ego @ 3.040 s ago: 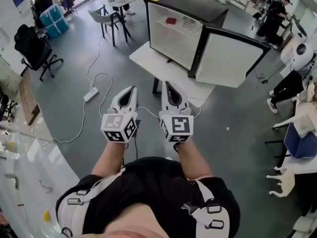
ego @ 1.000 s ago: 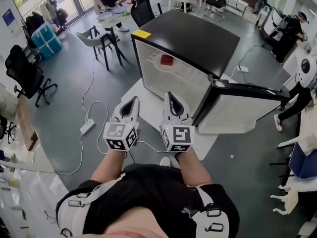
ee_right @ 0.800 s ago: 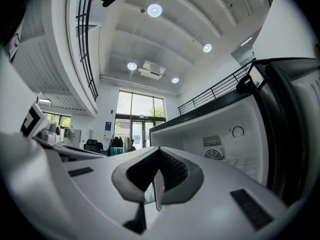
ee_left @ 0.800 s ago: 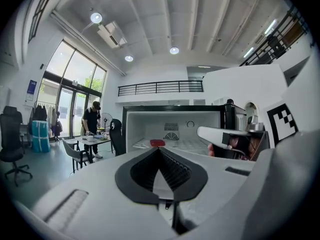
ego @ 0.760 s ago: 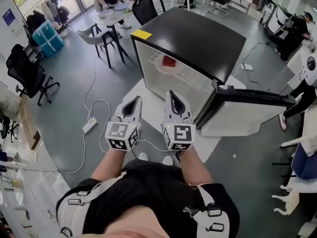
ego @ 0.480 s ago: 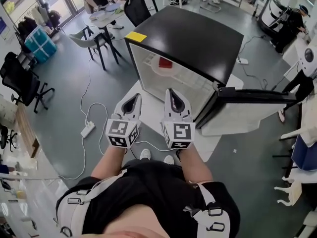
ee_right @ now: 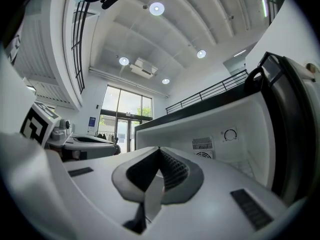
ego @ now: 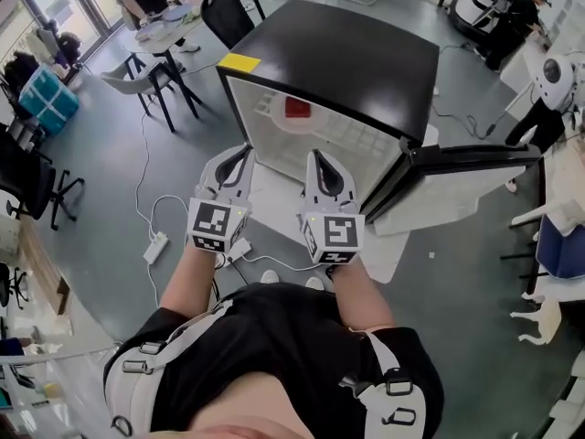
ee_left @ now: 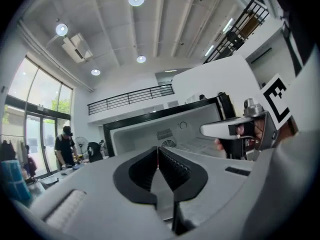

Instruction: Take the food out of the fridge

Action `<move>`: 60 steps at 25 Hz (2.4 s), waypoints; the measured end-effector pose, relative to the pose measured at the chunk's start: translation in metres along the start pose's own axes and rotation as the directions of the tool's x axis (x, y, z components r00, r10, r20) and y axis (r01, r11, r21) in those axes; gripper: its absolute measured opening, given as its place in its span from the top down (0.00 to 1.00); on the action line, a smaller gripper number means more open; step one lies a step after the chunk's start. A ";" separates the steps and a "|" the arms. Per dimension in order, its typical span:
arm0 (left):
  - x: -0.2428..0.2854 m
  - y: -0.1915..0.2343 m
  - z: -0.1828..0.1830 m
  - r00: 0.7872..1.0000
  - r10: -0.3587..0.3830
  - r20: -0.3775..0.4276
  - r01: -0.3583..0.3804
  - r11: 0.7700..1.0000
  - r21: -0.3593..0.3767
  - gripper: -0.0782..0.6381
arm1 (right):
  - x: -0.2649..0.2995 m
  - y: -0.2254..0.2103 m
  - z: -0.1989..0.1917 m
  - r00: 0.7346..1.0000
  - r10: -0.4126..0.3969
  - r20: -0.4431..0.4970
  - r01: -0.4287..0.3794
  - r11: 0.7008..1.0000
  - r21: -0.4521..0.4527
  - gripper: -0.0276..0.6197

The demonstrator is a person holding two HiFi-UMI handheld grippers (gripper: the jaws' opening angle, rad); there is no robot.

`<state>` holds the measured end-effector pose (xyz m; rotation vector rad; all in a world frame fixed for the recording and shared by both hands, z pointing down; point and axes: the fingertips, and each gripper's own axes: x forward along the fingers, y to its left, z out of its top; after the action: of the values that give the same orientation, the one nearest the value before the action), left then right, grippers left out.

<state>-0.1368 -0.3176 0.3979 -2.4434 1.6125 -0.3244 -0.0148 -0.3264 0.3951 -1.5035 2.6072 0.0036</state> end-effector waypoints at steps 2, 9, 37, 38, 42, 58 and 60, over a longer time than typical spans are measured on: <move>0.008 -0.007 0.005 0.997 -0.071 0.023 0.070 0.997 0.046 0.86 | -0.002 -0.002 -0.001 1.000 -0.020 0.003 0.020 1.000 -0.001 0.95; 0.035 -0.025 -0.008 0.985 -0.166 -0.039 0.169 0.914 0.369 0.68 | -0.012 -0.007 -0.002 0.998 -0.063 0.003 0.063 0.998 -0.006 0.95; 0.147 -0.036 -0.109 0.897 -0.108 -0.428 0.433 0.399 0.808 0.64 | -0.055 -0.045 -0.010 0.982 -0.189 -0.015 0.188 0.982 -0.034 0.95; 0.148 -0.036 -0.110 0.898 -0.099 -0.428 0.430 0.397 0.811 0.66 | -0.056 -0.047 -0.011 0.981 -0.192 -0.019 0.191 0.981 -0.030 0.95; 0.147 -0.035 -0.099 0.919 -0.073 -0.388 0.385 0.380 0.841 0.85 | -0.055 -0.051 -0.014 0.981 -0.191 -0.023 0.190 0.982 -0.021 0.95; 0.124 -0.032 -0.093 0.946 -0.062 -0.318 0.317 0.377 0.870 0.87 | -0.030 -0.051 -0.015 0.987 -0.161 -0.020 0.160 0.987 -0.032 0.95; 0.121 -0.028 -0.096 0.947 -0.056 -0.316 0.314 0.371 0.874 0.87 | -0.027 -0.049 -0.017 0.988 -0.154 -0.022 0.153 0.988 -0.033 0.95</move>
<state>-0.0934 -0.4225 0.5065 -1.6545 0.7504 -1.2245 0.0388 -0.3294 0.4178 -1.7218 2.5135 0.0101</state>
